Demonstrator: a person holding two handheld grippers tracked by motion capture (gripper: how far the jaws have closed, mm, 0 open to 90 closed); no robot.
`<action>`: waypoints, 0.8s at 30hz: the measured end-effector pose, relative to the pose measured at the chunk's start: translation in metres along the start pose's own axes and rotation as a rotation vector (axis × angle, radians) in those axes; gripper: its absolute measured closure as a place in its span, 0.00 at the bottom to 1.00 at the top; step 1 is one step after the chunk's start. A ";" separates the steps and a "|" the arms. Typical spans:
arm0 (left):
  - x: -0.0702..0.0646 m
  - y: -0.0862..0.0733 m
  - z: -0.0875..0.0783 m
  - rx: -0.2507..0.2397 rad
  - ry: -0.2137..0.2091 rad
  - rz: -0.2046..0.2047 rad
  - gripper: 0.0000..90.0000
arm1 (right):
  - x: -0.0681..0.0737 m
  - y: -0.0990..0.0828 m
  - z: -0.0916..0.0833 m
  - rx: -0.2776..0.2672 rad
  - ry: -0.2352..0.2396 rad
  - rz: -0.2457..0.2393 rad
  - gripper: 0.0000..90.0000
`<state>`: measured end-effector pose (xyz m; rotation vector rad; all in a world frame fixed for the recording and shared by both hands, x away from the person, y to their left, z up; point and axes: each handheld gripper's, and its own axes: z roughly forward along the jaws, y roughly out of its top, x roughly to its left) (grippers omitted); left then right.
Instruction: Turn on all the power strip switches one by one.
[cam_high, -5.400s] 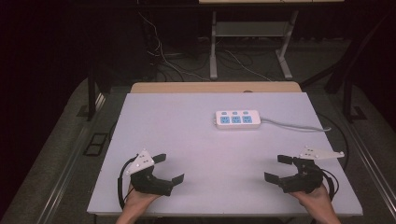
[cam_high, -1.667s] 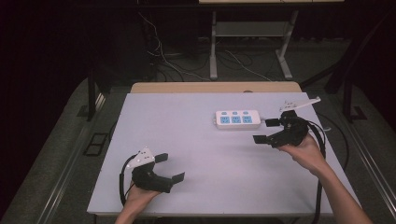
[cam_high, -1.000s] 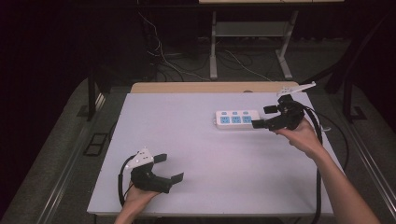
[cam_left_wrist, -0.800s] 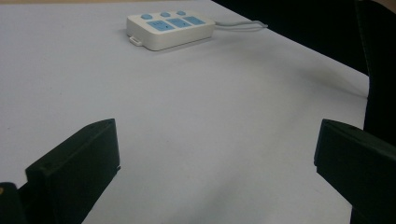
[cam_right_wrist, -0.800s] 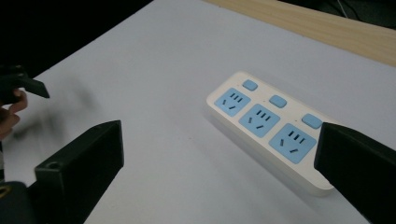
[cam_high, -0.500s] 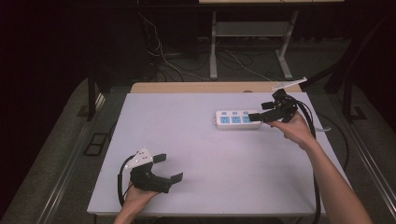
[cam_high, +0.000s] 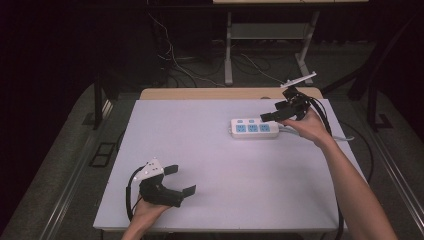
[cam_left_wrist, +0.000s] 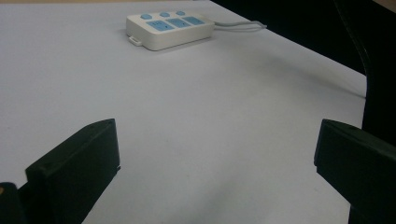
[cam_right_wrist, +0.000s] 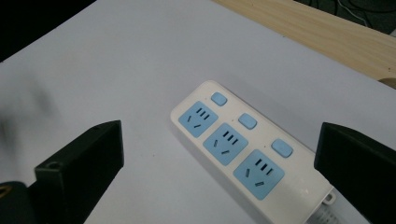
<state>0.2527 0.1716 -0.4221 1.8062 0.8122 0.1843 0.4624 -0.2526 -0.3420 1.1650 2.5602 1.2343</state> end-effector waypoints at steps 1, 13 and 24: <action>0.000 0.000 0.000 -0.001 -0.001 -0.001 0.00 | -0.002 0.002 0.002 0.001 0.002 0.001 0.01; 0.001 0.000 -0.001 -0.006 -0.002 -0.007 0.00 | -0.014 0.012 0.017 0.014 -0.029 0.023 0.01; 0.000 0.000 0.001 0.002 -0.005 0.002 0.00 | -0.029 0.007 0.022 0.020 -0.048 0.041 0.19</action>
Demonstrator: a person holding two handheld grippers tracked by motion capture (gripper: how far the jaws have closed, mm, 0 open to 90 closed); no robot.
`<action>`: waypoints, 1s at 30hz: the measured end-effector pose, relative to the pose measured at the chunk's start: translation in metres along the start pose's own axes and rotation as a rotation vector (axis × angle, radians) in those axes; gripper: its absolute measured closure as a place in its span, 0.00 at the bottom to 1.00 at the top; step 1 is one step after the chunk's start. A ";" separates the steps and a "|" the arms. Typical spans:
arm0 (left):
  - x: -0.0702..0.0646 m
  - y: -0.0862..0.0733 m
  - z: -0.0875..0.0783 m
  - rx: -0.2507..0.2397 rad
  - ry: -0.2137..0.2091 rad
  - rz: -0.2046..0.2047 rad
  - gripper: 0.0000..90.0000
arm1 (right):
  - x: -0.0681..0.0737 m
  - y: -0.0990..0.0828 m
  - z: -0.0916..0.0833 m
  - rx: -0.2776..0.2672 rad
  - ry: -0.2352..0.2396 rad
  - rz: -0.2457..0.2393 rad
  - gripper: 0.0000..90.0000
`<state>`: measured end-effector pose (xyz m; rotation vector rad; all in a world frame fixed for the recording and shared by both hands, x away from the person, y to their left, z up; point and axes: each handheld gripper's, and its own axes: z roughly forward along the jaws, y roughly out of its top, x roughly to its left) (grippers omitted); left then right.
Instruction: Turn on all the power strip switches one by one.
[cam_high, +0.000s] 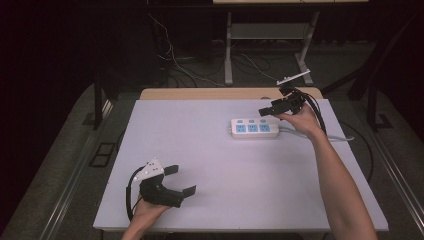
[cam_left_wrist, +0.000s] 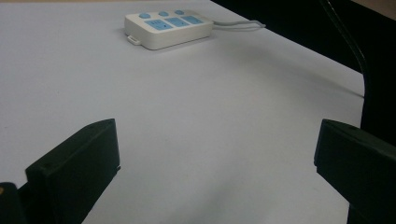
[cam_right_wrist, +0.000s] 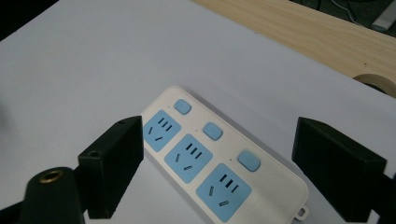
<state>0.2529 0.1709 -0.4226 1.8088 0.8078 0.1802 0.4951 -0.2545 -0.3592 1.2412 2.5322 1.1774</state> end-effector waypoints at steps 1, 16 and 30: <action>0.000 0.000 0.000 0.000 0.000 0.000 0.00 | -0.002 0.000 0.000 -0.006 0.003 0.009 0.24; 0.000 0.001 -0.001 -0.011 -0.004 -0.006 0.00 | -0.010 -0.005 0.016 0.003 -0.062 0.050 0.88; -0.002 0.001 0.000 -0.022 -0.030 -0.011 0.00 | -0.021 -0.019 0.035 0.050 -0.058 0.110 1.00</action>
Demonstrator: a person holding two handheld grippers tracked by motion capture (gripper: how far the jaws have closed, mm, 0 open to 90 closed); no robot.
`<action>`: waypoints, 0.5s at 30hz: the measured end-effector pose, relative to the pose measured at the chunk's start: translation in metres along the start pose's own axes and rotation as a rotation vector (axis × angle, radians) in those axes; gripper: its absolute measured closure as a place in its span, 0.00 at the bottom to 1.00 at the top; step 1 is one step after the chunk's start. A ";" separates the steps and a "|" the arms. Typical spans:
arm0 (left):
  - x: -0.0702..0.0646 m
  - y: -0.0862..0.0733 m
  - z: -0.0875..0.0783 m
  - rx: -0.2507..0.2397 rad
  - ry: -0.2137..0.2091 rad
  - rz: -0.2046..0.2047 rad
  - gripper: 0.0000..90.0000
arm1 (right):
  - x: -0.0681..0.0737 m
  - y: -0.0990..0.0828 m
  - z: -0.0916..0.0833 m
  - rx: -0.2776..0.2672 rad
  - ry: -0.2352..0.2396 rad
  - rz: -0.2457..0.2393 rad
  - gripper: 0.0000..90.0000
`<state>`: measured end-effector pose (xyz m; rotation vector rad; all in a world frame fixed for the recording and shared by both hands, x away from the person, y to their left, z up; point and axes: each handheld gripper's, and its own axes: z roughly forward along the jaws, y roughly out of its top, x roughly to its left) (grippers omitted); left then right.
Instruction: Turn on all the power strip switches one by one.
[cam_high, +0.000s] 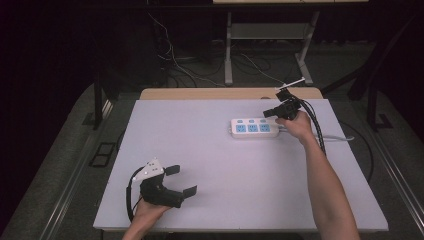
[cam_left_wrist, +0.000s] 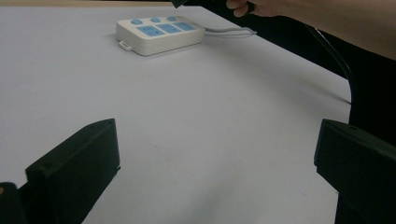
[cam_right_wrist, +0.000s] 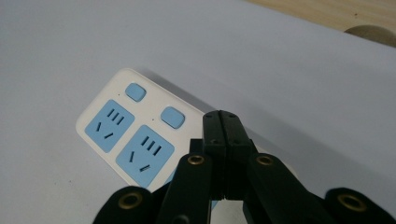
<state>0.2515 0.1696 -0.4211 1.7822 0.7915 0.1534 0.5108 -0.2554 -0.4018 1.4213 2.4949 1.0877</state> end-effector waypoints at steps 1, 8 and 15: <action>0.000 0.000 0.000 0.000 0.001 0.000 0.00 | 0.000 -0.001 0.002 0.004 0.002 0.001 1.00; 0.000 0.000 0.000 0.005 0.003 0.003 0.00 | -0.005 -0.009 0.009 0.000 0.014 0.028 1.00; 0.001 -0.001 0.001 0.007 0.005 0.002 0.00 | -0.008 -0.012 0.013 -0.021 0.047 0.062 1.00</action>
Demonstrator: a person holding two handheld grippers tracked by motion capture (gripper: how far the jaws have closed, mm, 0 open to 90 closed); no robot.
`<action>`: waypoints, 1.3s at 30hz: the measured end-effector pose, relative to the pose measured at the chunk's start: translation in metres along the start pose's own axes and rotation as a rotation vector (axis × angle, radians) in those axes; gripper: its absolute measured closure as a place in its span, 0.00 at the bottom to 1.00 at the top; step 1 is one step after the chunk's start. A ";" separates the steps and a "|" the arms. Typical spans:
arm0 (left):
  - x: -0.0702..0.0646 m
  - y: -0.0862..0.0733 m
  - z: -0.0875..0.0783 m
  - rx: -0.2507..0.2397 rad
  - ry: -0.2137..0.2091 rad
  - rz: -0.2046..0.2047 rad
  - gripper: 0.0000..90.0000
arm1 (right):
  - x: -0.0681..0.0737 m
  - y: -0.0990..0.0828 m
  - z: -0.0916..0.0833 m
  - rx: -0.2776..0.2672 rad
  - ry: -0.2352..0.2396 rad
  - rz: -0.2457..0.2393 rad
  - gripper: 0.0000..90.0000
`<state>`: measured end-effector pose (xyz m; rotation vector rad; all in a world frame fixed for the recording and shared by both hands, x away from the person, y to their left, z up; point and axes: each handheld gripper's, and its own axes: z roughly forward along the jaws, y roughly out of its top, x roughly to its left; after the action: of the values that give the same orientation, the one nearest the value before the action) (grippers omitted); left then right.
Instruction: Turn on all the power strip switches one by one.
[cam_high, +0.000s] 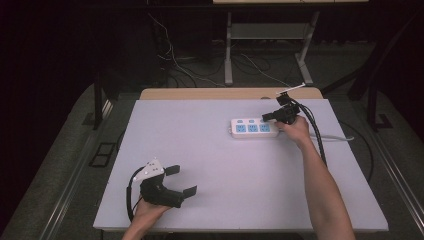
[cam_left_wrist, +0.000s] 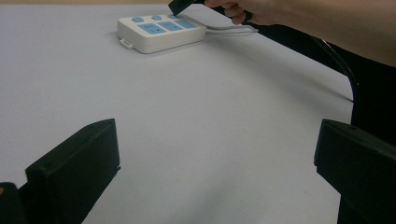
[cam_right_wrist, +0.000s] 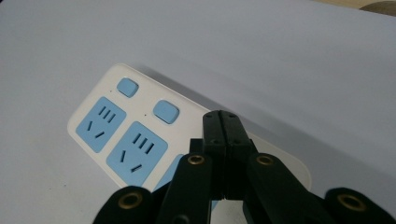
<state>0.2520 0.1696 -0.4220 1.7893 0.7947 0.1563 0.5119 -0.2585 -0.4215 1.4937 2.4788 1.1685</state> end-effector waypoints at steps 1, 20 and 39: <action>0.000 0.000 0.000 0.000 0.000 -0.001 0.00 | 0.000 0.000 0.000 0.000 0.000 0.000 1.00; -0.001 -0.001 0.000 0.014 0.013 0.004 0.00 | -0.001 -0.004 0.002 -0.020 0.008 -0.025 1.00; -0.002 0.000 0.000 0.013 0.014 0.009 0.00 | 0.003 -0.002 0.005 0.005 -0.018 -0.054 1.00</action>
<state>0.2498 0.1687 -0.4216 1.8064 0.7990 0.1698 0.5108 -0.2543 -0.4253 1.4221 2.4958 1.1366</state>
